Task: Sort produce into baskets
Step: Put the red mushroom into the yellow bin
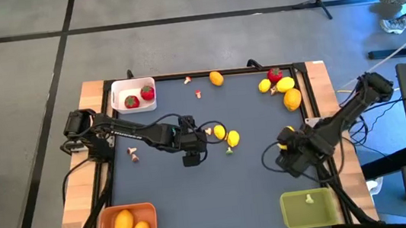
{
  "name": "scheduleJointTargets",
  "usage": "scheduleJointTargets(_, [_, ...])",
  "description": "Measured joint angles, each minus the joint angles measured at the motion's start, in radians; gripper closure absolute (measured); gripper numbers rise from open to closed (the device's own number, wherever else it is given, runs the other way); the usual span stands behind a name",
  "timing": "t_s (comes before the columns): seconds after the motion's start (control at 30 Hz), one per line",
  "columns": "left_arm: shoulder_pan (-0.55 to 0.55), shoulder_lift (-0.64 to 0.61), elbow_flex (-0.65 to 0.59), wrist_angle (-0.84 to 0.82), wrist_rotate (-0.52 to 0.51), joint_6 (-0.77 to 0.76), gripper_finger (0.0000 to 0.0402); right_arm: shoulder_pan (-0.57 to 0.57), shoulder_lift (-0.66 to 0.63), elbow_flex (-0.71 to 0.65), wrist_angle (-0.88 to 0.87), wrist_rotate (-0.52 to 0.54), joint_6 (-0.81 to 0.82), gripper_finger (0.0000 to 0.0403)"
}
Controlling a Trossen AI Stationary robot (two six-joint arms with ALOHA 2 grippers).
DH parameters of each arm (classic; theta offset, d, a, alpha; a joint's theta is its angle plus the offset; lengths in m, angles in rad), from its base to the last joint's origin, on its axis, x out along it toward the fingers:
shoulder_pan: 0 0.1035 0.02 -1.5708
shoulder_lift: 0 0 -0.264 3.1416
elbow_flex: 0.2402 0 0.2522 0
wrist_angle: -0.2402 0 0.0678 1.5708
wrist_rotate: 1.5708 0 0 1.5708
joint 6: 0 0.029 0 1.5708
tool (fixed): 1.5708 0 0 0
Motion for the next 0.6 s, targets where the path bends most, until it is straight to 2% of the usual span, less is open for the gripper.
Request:
scheduleJointTargets(0.27, [-0.001,0.0,0.0,0.0,0.0,-0.016,0.0011,-0.108,0.054,-0.007,0.001,0.05,-0.146,0.0235])
scheduleJointTargets(0.47, [-0.001,0.0,0.0,0.0,0.0,-0.036,0.0011,-0.185,0.08,-0.054,0.019,-0.024,-0.207,0.0235])
scheduleJointTargets(0.6, [-0.001,0.0,0.0,0.0,0.0,-0.037,0.0011,-0.227,0.081,-0.109,0.108,-0.048,-0.251,0.0235])
